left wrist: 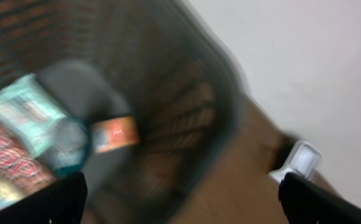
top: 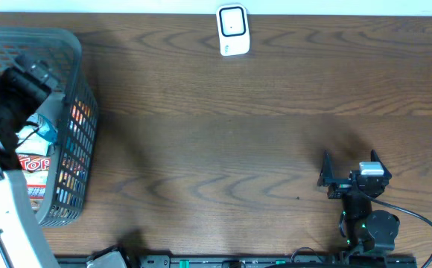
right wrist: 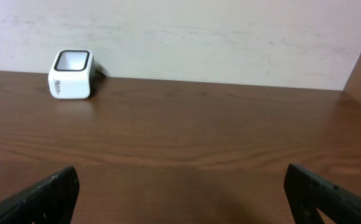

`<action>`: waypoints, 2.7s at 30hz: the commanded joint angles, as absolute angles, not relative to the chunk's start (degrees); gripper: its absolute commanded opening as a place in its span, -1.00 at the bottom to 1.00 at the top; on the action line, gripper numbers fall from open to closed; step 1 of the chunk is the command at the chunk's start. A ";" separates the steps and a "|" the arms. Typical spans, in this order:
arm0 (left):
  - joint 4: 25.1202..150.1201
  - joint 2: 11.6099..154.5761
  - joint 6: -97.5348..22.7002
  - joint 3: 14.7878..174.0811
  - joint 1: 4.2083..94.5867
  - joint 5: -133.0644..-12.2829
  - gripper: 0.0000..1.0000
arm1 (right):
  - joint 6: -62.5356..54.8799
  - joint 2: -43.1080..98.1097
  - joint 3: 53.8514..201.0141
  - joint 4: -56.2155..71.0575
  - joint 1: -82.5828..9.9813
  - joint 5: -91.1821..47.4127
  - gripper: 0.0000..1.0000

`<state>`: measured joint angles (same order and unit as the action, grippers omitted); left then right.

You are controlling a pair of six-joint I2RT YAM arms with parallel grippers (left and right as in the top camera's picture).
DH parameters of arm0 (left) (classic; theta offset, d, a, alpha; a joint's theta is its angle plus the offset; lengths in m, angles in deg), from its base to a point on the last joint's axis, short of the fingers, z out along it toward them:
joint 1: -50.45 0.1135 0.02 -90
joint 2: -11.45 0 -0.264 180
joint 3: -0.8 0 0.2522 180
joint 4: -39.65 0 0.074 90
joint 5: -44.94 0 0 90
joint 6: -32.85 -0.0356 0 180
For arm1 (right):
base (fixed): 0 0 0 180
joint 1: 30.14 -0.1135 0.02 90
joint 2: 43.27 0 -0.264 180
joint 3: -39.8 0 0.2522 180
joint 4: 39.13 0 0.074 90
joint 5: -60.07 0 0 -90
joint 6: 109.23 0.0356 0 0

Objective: Scan the item barcode
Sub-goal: 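Reach the left gripper into the basket toward the blue bottle, then grasp the blue bottle with the left gripper and lift it out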

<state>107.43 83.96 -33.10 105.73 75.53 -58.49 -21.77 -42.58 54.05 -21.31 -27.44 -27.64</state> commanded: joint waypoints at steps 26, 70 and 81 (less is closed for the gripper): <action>113.95 113.46 -43.92 106.52 85.01 -49.59 0.96 | -21.20 -42.85 53.87 -21.11 -27.98 -28.10 0.99; 111.35 93.92 -36.14 113.08 84.75 -52.57 -0.42 | -21.23 -42.85 53.87 -21.11 -27.98 -28.10 0.98; 103.83 79.74 -20.34 113.08 80.34 -70.16 -0.42 | -21.23 -42.85 53.87 -21.09 -27.98 -28.12 0.99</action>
